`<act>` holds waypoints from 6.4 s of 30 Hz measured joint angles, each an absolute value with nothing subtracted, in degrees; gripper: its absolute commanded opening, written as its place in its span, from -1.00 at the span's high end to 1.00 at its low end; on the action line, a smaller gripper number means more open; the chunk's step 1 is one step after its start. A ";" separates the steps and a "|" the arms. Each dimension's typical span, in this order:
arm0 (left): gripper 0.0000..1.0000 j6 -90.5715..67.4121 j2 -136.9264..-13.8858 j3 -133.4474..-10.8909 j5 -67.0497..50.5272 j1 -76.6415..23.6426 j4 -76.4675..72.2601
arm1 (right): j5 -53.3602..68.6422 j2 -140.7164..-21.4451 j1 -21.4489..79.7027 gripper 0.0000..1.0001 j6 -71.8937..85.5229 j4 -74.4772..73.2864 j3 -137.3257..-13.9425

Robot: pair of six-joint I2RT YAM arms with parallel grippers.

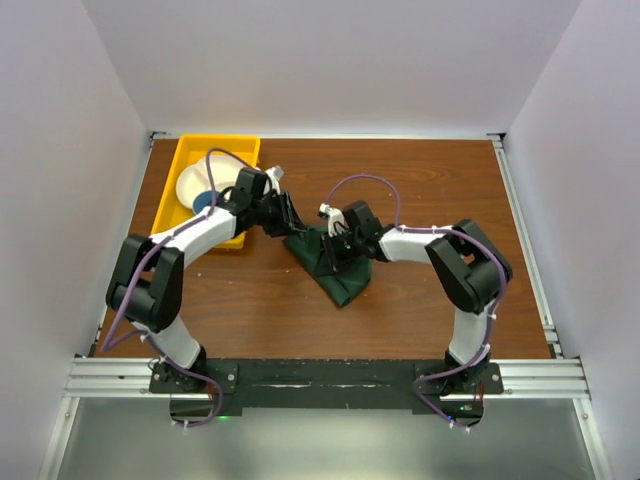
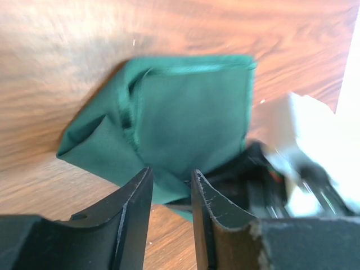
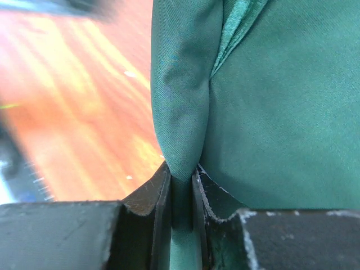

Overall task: Fold the napkin, place the utensils inside, and roll it up
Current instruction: Roll the napkin with the utensil

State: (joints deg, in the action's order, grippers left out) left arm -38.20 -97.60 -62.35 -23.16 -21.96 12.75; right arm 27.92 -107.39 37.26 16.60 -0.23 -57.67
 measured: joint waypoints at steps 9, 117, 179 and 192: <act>0.61 -41.34 -95.02 -54.59 -27.64 -21.63 4.82 | 55.99 -118.24 31.14 1.00 24.62 6.94 -58.11; 0.59 -32.23 -102.65 -70.94 -25.39 -16.51 16.60 | 32.82 -110.21 37.52 1.00 16.75 -14.33 -65.10; 0.83 -36.80 -104.90 -49.32 -31.24 -20.64 -7.25 | 11.90 -98.04 35.62 -0.21 7.20 -39.13 -63.16; 0.85 -35.68 -106.17 -54.57 -30.26 -20.62 2.22 | 1.83 -101.14 49.78 -0.41 -3.05 -35.35 -75.75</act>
